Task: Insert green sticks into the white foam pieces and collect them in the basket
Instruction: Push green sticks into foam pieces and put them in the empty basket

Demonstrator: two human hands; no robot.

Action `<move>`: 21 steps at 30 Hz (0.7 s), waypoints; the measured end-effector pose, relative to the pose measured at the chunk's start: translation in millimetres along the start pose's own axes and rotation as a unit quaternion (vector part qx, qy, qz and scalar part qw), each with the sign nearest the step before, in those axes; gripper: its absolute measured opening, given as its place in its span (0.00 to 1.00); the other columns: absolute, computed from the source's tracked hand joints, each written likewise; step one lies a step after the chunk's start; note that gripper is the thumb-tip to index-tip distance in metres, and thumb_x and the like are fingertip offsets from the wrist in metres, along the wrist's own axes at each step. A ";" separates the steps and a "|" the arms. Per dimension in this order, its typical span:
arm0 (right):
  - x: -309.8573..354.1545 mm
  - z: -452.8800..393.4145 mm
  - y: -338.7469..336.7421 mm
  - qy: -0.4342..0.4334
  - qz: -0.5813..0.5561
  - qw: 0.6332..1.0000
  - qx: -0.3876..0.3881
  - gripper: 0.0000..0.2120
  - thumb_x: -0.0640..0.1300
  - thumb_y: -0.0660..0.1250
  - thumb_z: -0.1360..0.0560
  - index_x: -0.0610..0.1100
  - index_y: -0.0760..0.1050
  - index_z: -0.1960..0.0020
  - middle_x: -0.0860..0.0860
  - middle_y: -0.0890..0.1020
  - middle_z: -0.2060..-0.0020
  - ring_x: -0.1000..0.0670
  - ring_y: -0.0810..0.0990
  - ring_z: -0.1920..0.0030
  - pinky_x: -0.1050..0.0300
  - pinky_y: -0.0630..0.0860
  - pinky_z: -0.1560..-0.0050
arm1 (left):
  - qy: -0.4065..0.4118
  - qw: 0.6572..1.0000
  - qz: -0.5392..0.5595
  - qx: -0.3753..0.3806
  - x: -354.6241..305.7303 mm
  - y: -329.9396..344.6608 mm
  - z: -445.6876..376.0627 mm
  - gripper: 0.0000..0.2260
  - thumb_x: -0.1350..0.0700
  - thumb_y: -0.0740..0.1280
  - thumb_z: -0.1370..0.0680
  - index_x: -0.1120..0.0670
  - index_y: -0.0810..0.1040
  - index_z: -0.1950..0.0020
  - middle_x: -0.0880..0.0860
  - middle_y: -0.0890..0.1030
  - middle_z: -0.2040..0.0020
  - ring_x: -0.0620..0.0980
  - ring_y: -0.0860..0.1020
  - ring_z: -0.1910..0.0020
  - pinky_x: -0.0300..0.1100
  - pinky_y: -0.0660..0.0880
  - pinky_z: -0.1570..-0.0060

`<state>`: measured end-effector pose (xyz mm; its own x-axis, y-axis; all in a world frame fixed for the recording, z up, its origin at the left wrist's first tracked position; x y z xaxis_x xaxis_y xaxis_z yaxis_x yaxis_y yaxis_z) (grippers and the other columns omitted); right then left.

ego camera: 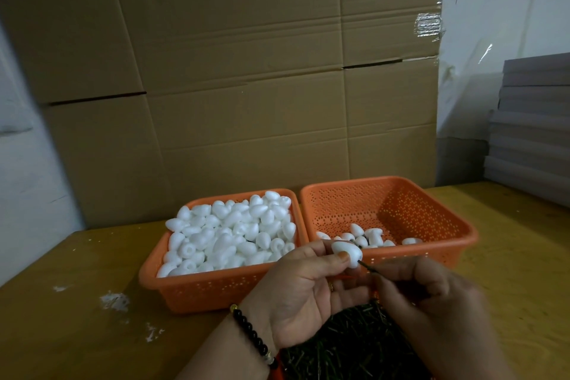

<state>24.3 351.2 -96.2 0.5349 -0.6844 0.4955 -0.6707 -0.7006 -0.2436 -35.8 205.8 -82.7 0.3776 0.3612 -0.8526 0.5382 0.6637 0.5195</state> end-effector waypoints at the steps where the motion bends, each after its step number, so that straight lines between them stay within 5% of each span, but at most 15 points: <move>1: -0.1 0.3 0.0 -0.003 0.003 1.000 0.000 0.07 0.39 0.73 0.40 0.48 0.80 0.64 0.62 0.79 0.65 0.72 0.77 0.61 0.82 0.67 0.62 | 0.000 1.000 -0.008 0.000 0.9 0.8 0.1 0.09 0.66 0.66 0.26 0.64 0.75 0.46 0.60 0.80 0.54 0.55 0.81 0.55 0.47 0.81 0.56; 12: -7.2 3.4 2.0 0.002 0.023 1.000 0.020 0.14 0.31 0.81 0.42 0.45 0.82 0.64 0.60 0.81 0.66 0.69 0.78 0.61 0.82 0.68 0.62 | 0.001 1.000 -0.011 0.019 3.0 8.5 2.4 0.10 0.67 0.66 0.26 0.64 0.75 0.46 0.60 0.82 0.52 0.54 0.83 0.53 0.47 0.81 0.56; 17: -2.8 0.6 0.8 0.003 0.017 1.000 0.017 0.07 0.39 0.77 0.38 0.48 0.81 0.64 0.62 0.81 0.66 0.69 0.78 0.62 0.82 0.68 0.63 | 0.001 1.000 -0.014 0.014 3.6 9.4 2.6 0.10 0.66 0.67 0.28 0.64 0.76 0.47 0.60 0.83 0.53 0.53 0.83 0.53 0.46 0.81 0.56; 21: -6.0 1.4 1.1 0.008 0.019 0.999 0.028 0.11 0.36 0.80 0.39 0.47 0.81 0.64 0.61 0.81 0.66 0.66 0.79 0.63 0.79 0.70 0.64 | 0.000 1.000 -0.016 0.013 3.9 9.3 2.5 0.11 0.66 0.67 0.28 0.64 0.76 0.46 0.60 0.83 0.51 0.54 0.82 0.52 0.47 0.81 0.54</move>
<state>21.1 354.2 -100.6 0.5003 -0.7081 0.4983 -0.6604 -0.6842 -0.3093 -27.4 211.7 -81.0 0.3599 0.3397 -0.8690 0.5699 0.6574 0.4930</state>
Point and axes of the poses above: each hand's wrist, its own z-axis away from the middle knuckle, its own y-axis out of the palm, x = y × z, the point moved 3 cm from there along -z, towards the middle knuckle
